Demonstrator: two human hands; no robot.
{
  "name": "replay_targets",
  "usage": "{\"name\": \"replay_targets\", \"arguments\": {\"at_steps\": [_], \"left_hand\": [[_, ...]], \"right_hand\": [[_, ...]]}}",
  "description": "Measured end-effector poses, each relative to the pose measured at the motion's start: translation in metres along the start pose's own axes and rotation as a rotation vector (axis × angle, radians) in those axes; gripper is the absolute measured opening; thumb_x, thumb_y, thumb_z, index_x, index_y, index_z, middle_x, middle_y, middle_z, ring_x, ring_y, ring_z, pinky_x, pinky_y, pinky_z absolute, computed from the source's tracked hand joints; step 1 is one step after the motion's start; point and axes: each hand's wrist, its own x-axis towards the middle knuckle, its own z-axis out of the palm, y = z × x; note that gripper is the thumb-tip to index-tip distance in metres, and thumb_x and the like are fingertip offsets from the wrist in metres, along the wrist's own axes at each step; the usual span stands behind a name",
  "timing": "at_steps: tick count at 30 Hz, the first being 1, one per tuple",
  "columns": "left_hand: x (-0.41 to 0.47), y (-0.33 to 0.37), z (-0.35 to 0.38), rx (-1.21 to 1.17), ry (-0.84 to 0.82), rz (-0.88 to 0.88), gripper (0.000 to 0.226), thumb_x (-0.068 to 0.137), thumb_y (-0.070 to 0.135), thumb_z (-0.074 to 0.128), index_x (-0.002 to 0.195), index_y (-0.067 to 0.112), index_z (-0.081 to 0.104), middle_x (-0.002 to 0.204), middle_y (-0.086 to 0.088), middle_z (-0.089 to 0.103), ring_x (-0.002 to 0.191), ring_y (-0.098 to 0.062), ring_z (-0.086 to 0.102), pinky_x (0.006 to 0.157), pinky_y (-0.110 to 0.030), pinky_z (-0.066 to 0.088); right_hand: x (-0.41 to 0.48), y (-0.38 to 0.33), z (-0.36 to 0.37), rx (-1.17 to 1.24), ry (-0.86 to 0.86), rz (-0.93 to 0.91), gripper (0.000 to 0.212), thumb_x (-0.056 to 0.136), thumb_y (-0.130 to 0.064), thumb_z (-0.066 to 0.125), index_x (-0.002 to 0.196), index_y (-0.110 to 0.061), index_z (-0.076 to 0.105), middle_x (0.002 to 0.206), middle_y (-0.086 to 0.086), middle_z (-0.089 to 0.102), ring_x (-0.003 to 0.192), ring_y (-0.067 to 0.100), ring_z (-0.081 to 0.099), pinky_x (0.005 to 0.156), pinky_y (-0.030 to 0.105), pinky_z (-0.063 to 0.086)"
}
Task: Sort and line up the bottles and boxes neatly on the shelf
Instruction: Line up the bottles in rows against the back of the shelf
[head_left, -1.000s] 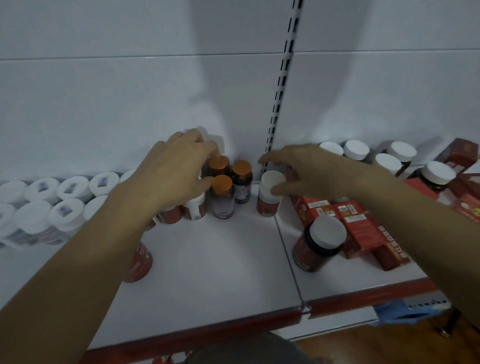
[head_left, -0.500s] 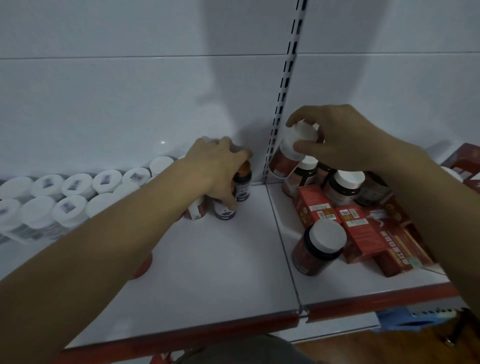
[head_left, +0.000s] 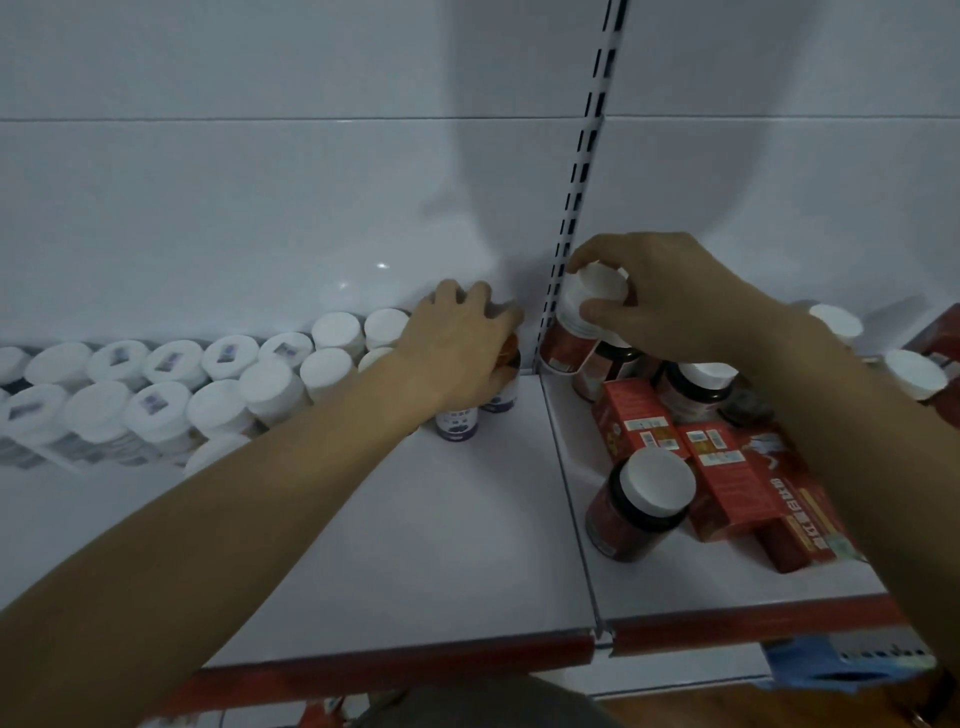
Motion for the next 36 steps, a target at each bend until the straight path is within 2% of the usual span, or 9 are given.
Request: {"name": "replay_targets", "arguments": {"at_steps": [7, 11, 14, 16, 19, 23, 28, 32, 36], "left_hand": [[-0.007, 0.013, 0.023, -0.037, 0.092, -0.068, 0.075, 0.09, 0.057, 0.019, 0.15, 0.019, 0.043, 0.13, -0.013, 0.059, 0.115, -0.04, 0.051, 0.087, -0.049, 0.038], [-0.014, 0.018, 0.032, 0.017, 0.111, -0.069, 0.063, 0.097, 0.049, 0.041, 0.152, 0.017, 0.036, 0.139, -0.01, 0.055, 0.128, -0.037, 0.043, 0.091, -0.051, 0.027], [-0.015, 0.02, 0.03, 0.051, 0.129, -0.019, 0.058, 0.098, 0.049, 0.032, 0.141, 0.014, 0.048, 0.132, -0.009, 0.061, 0.125, -0.034, 0.046, 0.085, -0.046, 0.021], [-0.019, 0.022, 0.025, 0.011, 0.137, 0.038, 0.059, 0.096, 0.051, 0.023, 0.132, 0.015, 0.052, 0.122, -0.009, 0.067, 0.122, -0.034, 0.048, 0.085, -0.045, 0.022], [-0.03, 0.023, 0.021, -0.044, 0.134, 0.115, 0.051, 0.101, 0.052, 0.031, 0.135, 0.019, 0.048, 0.113, -0.003, 0.07, 0.118, -0.03, 0.049, 0.091, -0.046, 0.024], [-0.043, 0.019, 0.02, -0.138, 0.038, 0.154, 0.05, 0.104, 0.052, 0.033, 0.145, 0.024, 0.042, 0.12, 0.001, 0.068, 0.116, -0.023, 0.053, 0.107, -0.047, 0.028], [-0.058, 0.015, 0.014, -0.153, -0.002, 0.184, 0.057, 0.1, 0.056, 0.022, 0.141, 0.026, 0.048, 0.123, 0.001, 0.068, 0.114, -0.022, 0.059, 0.112, -0.045, 0.023], [-0.069, 0.016, 0.013, -0.181, 0.047, 0.214, 0.047, 0.103, 0.05, 0.031, 0.136, 0.025, 0.053, 0.108, 0.004, 0.071, 0.103, -0.02, 0.062, 0.111, -0.049, 0.03], [-0.068, 0.017, 0.012, -0.224, 0.087, 0.211, 0.045, 0.104, 0.046, 0.042, 0.139, 0.021, 0.055, 0.118, 0.002, 0.07, 0.108, -0.02, 0.061, 0.112, -0.047, 0.032]], "right_hand": [[0.014, -0.003, -0.003, -0.005, 0.173, -0.016, 0.039, 0.093, -0.022, 0.066, 0.132, -0.019, 0.06, 0.099, 0.002, 0.054, 0.087, 0.022, 0.051, 0.08, 0.03, 0.037], [0.023, 0.0, -0.003, 0.007, 0.167, -0.047, 0.039, 0.093, -0.023, 0.067, 0.132, -0.021, 0.06, 0.108, 0.009, 0.063, 0.093, 0.025, 0.057, 0.082, 0.03, 0.04], [0.029, 0.0, -0.002, 0.012, 0.146, -0.089, 0.04, 0.092, -0.025, 0.068, 0.131, -0.023, 0.061, 0.11, 0.006, 0.064, 0.095, 0.024, 0.058, 0.084, 0.029, 0.04], [0.032, -0.003, -0.003, 0.025, 0.141, -0.131, 0.04, 0.093, -0.023, 0.069, 0.132, -0.022, 0.061, 0.106, 0.0, 0.06, 0.089, 0.018, 0.052, 0.082, 0.026, 0.036], [0.041, -0.011, 0.001, 0.037, 0.107, -0.206, 0.041, 0.093, -0.022, 0.069, 0.133, -0.021, 0.06, 0.107, 0.003, 0.06, 0.09, 0.016, 0.051, 0.083, 0.027, 0.036], [0.06, -0.029, 0.025, 0.038, -0.004, -0.323, 0.043, 0.094, -0.022, 0.069, 0.136, -0.02, 0.058, 0.111, 0.005, 0.056, 0.096, 0.02, 0.051, 0.087, 0.03, 0.038], [0.084, -0.048, 0.039, 0.01, -0.122, -0.359, 0.044, 0.097, -0.027, 0.065, 0.139, -0.024, 0.054, 0.122, 0.012, 0.055, 0.111, 0.03, 0.053, 0.098, 0.043, 0.045], [0.089, -0.057, 0.054, -0.073, -0.176, -0.43, 0.044, 0.095, -0.024, 0.067, 0.138, -0.021, 0.056, 0.117, 0.011, 0.056, 0.107, 0.03, 0.055, 0.091, 0.039, 0.045], [0.094, -0.065, 0.067, -0.078, -0.211, -0.434, 0.045, 0.092, -0.024, 0.072, 0.135, -0.024, 0.059, 0.118, 0.007, 0.052, 0.103, 0.027, 0.055, 0.09, 0.042, 0.048]]}}
